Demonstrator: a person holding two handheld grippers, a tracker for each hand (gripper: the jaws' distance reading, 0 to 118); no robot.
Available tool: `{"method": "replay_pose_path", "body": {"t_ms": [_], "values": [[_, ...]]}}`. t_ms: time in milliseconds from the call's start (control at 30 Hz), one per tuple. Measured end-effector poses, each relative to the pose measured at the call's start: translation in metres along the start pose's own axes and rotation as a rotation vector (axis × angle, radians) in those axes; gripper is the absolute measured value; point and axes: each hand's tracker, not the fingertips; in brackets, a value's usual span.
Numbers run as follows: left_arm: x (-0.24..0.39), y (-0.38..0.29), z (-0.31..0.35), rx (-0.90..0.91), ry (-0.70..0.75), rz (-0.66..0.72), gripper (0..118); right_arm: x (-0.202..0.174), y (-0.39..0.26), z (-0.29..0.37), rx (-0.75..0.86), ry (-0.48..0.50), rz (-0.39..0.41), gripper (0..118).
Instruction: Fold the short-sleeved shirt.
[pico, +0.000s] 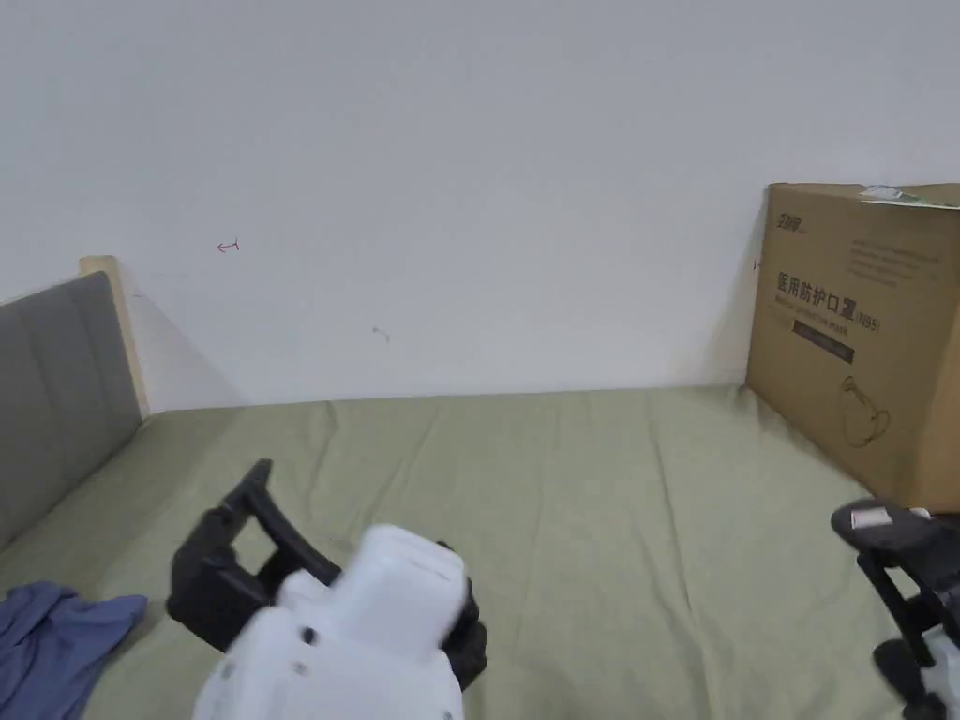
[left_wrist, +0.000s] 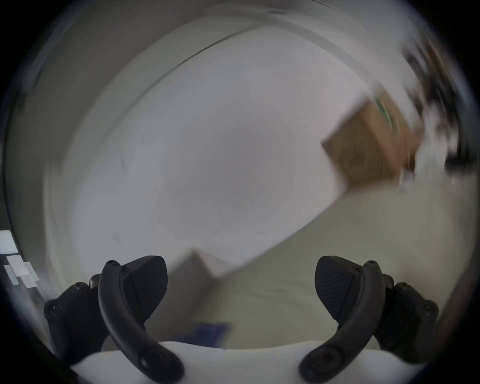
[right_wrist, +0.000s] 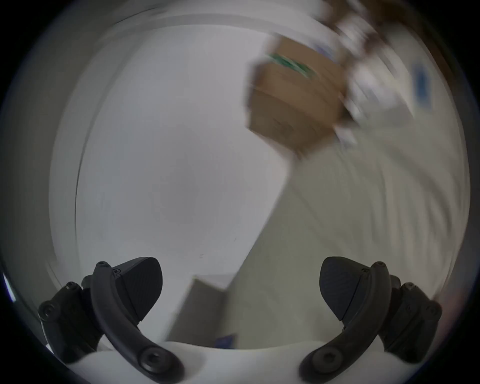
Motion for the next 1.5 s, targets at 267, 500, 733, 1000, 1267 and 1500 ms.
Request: {"method": "replay_pose_path", "body": {"t_ms": [267, 500, 733, 1000, 1267, 1500], "values": [[-0.05, -0.032, 0.008, 0.044, -0.018, 0.629, 115, -0.077, -0.052, 0.027, 0.312, -0.157, 1.041, 118], [-0.038, -0.039, 0.017, 0.007, 0.018, 0.493, 115, -0.055, -0.076, 0.019, 0.088, -0.128, 0.989, 118], [-0.044, -0.033, 0.024, 0.023, 0.01, 0.506, 114, -0.062, -0.071, 0.032, 0.127, -0.067, 0.945, 118], [-0.045, -0.034, 0.022, -0.009, 0.049, 0.519, 114, -0.066, -0.073, 0.031, 0.188, -0.169, 1.074, 118], [-0.042, -0.038, 0.014, 0.011, 0.056, 0.494, 114, -0.057, -0.079, 0.031, 0.167, -0.094, 1.054, 118], [-0.034, -0.038, 0.011, -0.014, 0.033, 0.393, 63, -0.049, -0.075, 0.018, 0.081, -0.152, 0.952, 103]]}}
